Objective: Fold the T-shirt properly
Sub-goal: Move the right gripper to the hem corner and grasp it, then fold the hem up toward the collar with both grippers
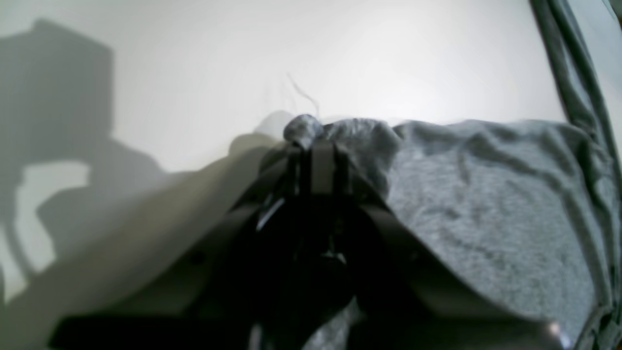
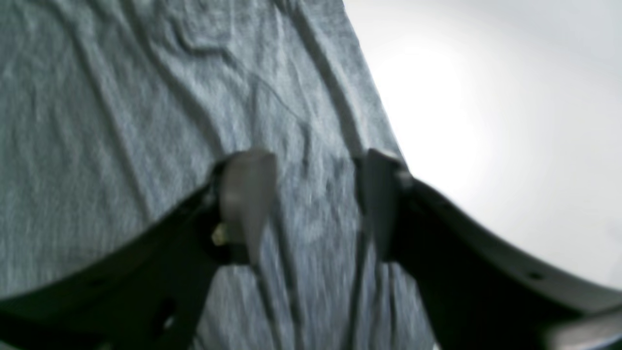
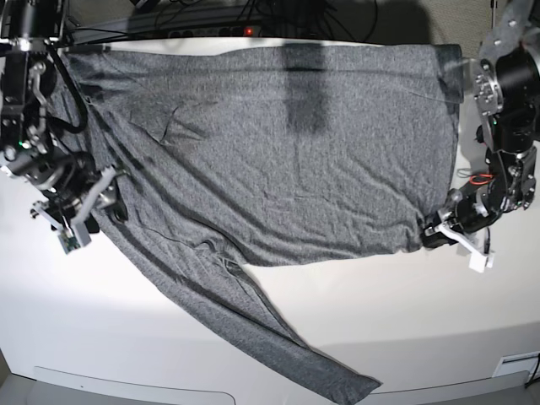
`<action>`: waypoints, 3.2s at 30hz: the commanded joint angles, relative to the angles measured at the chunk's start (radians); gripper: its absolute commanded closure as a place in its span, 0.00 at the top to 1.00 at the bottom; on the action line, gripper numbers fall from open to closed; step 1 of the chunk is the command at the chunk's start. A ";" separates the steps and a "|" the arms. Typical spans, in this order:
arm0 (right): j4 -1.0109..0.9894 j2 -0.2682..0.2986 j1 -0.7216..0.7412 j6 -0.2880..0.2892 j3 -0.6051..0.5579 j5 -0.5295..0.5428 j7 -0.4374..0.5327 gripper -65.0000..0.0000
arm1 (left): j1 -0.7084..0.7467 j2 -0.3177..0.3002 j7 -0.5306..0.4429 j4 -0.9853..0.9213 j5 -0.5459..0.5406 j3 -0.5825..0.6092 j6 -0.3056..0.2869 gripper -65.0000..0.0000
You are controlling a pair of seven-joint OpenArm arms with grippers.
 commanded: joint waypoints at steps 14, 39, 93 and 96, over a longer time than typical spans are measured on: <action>-0.642 0.037 0.652 0.006 -0.303 0.084 -0.068 0.57 | -0.016 0.016 0.033 0.006 0.019 0.002 0.009 0.00; -1.426 -0.138 0.977 0.049 -0.475 -0.248 0.174 0.57 | -0.016 0.016 0.033 0.006 0.020 0.002 0.009 0.00; -1.239 -0.041 0.874 0.146 -0.475 -0.087 0.126 0.00 | -0.039 -0.011 0.048 0.064 -0.045 0.002 0.009 0.00; -1.181 -0.020 0.874 0.146 -0.475 -0.055 0.091 0.00 | -0.039 -0.010 0.080 0.122 -0.061 0.002 0.009 0.00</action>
